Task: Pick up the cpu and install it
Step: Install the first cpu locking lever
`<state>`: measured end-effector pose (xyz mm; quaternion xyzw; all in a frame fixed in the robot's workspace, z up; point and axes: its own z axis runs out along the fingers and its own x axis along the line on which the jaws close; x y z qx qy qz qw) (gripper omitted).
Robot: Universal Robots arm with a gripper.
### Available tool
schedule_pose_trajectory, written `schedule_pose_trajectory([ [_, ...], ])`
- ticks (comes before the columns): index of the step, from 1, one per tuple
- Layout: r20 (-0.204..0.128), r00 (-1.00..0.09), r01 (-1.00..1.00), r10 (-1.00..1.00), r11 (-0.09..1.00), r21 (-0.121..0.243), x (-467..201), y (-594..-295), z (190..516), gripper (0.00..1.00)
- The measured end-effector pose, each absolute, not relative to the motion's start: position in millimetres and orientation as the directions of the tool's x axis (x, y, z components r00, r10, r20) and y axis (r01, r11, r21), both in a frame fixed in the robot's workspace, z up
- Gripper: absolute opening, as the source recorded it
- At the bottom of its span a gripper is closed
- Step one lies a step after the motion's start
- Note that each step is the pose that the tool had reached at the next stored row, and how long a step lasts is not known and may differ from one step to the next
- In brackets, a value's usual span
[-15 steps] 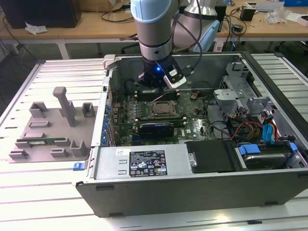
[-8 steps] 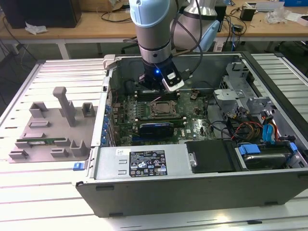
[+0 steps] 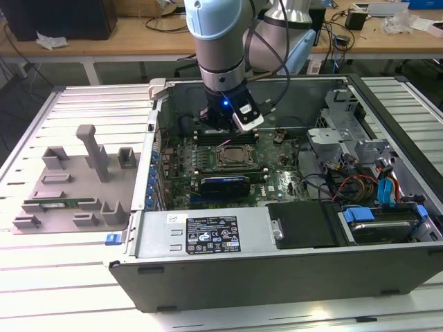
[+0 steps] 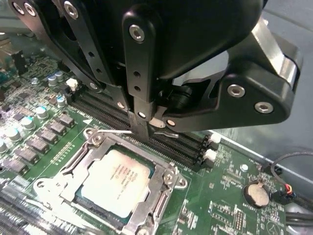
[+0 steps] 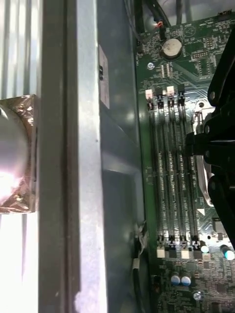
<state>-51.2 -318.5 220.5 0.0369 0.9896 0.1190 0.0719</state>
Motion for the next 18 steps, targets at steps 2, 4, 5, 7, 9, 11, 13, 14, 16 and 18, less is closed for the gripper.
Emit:
schedule_pose_trajectory([
  [2,-0.135,-0.987,0.055,0.086,0.974,0.222,-51.2,-317.8,219.6,0.11],
  [4,-0.136,-0.988,0.048,0.079,0.974,0.219,-51.2,-316.2,218.9,0.11],
  [5,-0.136,-0.988,0.037,0.068,0.975,0.219,-51.2,-314.5,218.4,0.11],
  [7,-0.135,-0.99,0.018,0.049,0.975,0.219,-51.2,-312.3,217.7,0.11],
  [9,-0.136,-0.99,0.003,0.034,0.976,0.219,-51.2,-311.0,217.2,0.11],
  [11,-0.136,-0.99,-0.005,0.025,0.976,0.219,-51.2,-310.1,215.8,0.11],
  [13,-0.136,-0.99,-0.006,0.025,0.976,0.219,-51.2,-310.0,214.2,0.11],
  [14,-0.135,-0.99,-0.002,0.029,0.976,0.219,-51.1,-310.0,213.6,0.11],
  [16,-0.136,-0.989,0.029,0.06,0.975,0.219,-51.2,-310.0,211.8,0.11],
  [18,-0.136,-0.983,0.091,0.123,0.971,0.219,-51.1,-310.0,208.7,0.11],
])
